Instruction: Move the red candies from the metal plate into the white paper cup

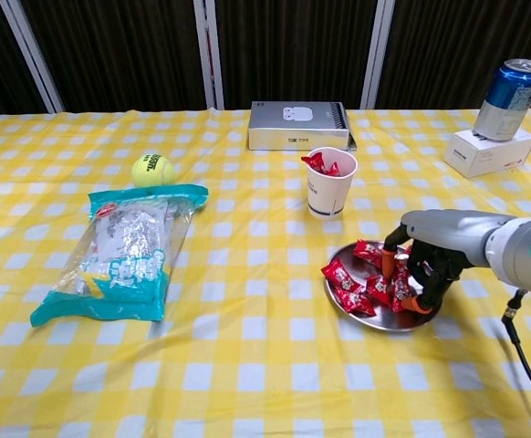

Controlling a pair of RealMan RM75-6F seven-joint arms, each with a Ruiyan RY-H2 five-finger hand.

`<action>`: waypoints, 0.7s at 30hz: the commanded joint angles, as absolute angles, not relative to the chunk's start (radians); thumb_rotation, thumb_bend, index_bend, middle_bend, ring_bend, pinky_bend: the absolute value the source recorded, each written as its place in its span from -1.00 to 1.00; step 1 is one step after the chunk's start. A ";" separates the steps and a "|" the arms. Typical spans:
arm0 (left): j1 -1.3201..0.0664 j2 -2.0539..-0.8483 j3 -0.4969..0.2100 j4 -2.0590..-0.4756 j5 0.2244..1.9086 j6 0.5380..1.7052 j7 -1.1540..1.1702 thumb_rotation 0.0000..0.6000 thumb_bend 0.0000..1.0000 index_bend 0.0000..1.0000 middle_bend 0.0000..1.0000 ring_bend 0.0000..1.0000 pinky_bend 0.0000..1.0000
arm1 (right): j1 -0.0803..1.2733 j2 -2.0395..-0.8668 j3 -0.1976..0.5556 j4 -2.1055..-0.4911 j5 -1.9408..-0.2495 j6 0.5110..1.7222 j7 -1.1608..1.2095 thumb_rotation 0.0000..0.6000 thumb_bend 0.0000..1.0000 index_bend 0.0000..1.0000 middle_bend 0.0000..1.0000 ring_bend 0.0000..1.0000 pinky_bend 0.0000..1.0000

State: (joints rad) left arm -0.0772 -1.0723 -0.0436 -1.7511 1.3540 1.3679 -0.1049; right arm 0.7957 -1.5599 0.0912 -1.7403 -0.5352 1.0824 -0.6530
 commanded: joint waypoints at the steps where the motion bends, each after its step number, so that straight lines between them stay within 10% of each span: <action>1: -0.077 -1.072 -0.043 -1.750 1.354 1.368 -0.106 1.00 -0.99 -1.00 -1.00 -1.00 -1.00 | 0.791 -1.565 0.090 -1.731 -0.545 1.077 -0.642 1.00 -0.16 0.10 0.50 0.59 1.00; 21: -0.078 -1.069 -0.043 -1.748 1.356 1.363 -0.118 1.00 -0.99 -1.00 -1.00 -1.00 -1.00 | 0.794 -1.519 0.154 -1.791 -0.635 1.098 -0.600 1.00 0.12 0.30 0.50 0.59 1.00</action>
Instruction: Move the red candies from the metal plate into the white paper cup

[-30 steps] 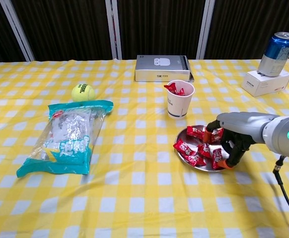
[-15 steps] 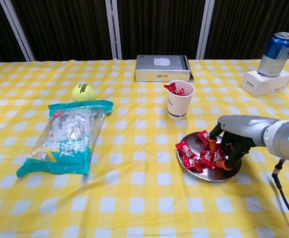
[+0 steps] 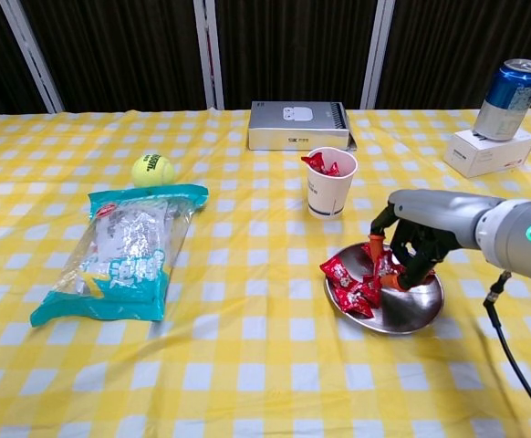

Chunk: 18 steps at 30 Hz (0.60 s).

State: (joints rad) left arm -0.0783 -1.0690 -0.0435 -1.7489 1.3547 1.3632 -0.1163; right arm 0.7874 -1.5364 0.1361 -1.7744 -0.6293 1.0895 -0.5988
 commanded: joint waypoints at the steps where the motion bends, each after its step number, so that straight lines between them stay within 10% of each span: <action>1: -0.079 -1.068 -0.043 -1.749 1.357 1.363 -0.118 1.00 -0.99 -1.00 -1.00 -1.00 -1.00 | 0.800 -1.509 0.167 -1.798 -0.633 1.101 -0.602 1.00 0.12 0.30 0.50 0.59 1.00; 18: -0.089 -1.066 -0.048 -1.756 1.331 1.338 -0.114 1.00 -0.99 -1.00 -1.00 -1.00 -1.00 | 0.968 -1.557 0.346 -1.581 -0.502 1.003 -0.591 1.00 0.12 0.30 0.50 0.59 1.00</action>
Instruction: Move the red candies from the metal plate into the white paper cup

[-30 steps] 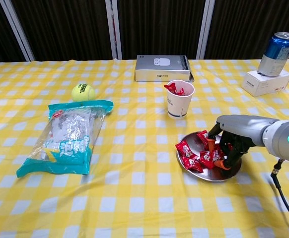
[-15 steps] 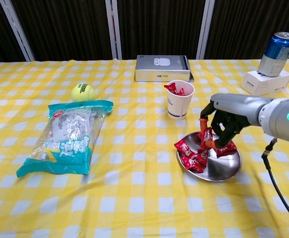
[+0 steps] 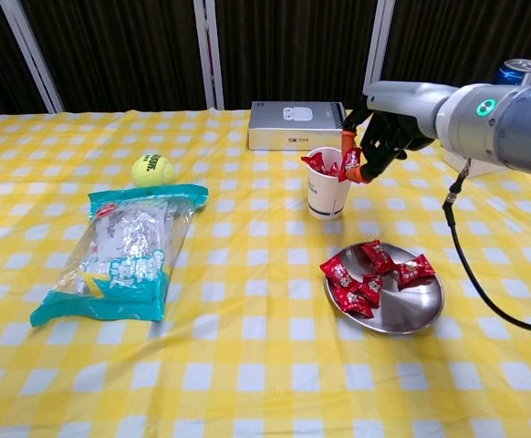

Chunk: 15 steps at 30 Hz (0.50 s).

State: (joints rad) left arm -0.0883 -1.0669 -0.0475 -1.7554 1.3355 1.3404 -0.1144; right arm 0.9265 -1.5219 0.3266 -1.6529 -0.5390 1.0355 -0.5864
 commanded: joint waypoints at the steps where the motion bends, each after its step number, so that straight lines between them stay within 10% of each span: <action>1: -0.089 -1.066 -0.049 -1.756 1.328 1.335 -0.115 1.00 -0.99 -1.00 -1.00 -1.00 -1.00 | 0.981 -1.570 0.351 -1.547 -0.490 0.993 -0.591 1.00 0.12 0.30 0.50 0.59 1.00; 7: -0.092 -1.063 -0.052 -1.761 1.316 1.328 -0.116 1.00 -0.99 -1.00 -1.00 -1.00 -1.00 | 1.017 -1.611 0.360 -1.435 -0.456 0.959 -0.582 1.00 0.12 0.26 0.50 0.59 1.00; 15: -0.094 -1.058 -0.052 -1.768 1.308 1.320 -0.118 1.00 -0.99 -1.00 -1.00 -1.00 -1.00 | 1.029 -1.616 0.343 -1.412 -0.435 0.948 -0.588 1.00 -0.07 -0.26 0.50 0.59 1.00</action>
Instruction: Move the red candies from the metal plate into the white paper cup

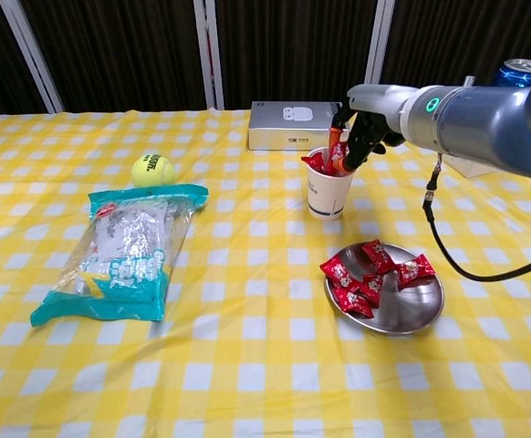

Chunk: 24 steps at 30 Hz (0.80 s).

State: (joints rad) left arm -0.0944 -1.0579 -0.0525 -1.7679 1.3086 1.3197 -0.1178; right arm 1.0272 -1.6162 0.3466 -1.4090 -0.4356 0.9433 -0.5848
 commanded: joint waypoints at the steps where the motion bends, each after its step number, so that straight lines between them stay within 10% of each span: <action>1: -0.094 -1.058 -0.052 -1.768 1.308 1.320 -0.118 1.00 -0.99 -1.00 -1.00 -1.00 -1.00 | 1.029 -1.615 0.342 -1.415 -0.435 0.952 -0.589 1.00 -0.10 -0.29 0.50 0.59 1.00; 24: -0.083 -1.066 -0.046 -1.758 1.340 1.353 -0.111 1.00 -0.99 -1.00 -1.00 -1.00 -1.00 | 0.835 -1.454 0.171 -1.823 -0.636 1.167 -0.548 1.00 -0.19 -0.41 0.50 0.59 1.00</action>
State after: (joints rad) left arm -0.0830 -1.0661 -0.0460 -1.7585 1.3398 1.3529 -0.1113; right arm 0.8551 -1.4641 0.1931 -1.8031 -0.6176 1.1522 -0.5548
